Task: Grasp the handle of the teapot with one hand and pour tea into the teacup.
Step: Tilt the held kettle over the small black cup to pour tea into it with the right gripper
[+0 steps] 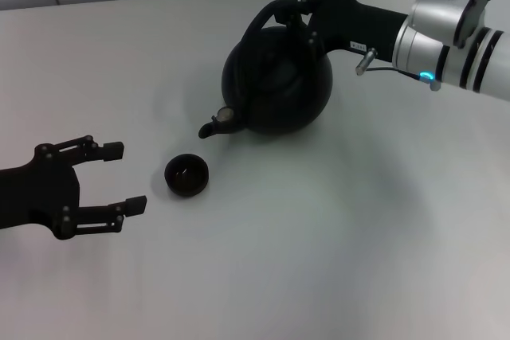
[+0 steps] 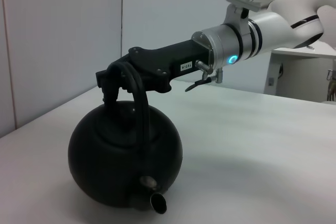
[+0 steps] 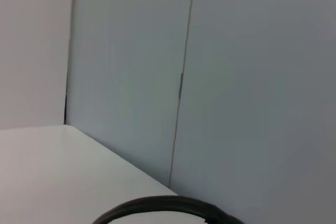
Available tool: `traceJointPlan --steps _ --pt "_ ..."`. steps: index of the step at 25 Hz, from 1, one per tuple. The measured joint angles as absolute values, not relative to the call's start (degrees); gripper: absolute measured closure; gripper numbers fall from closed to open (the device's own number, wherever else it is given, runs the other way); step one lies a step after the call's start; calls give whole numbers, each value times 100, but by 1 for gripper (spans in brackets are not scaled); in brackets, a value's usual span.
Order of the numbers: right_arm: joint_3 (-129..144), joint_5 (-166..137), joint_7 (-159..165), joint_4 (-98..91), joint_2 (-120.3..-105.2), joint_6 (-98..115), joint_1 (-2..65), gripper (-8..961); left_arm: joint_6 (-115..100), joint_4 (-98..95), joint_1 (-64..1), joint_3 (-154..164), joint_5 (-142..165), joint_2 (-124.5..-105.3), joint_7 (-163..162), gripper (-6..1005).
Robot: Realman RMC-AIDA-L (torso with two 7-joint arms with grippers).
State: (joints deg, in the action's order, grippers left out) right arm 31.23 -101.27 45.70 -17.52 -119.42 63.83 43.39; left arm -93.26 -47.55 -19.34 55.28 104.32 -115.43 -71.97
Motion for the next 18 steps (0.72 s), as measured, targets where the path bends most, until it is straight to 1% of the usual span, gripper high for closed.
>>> traceJointPlan --steps 12,18 --pt "3243 -10152 4570 -1797 -11943 6380 4414 836 -9305 -4755 -1953 5492 10433 -11556 -7250 135" --pt "3454 -10127 4598 -1917 -11958 6380 4451 836 -9293 -4764 -1972 5297 10428 -11617 -7412 136"
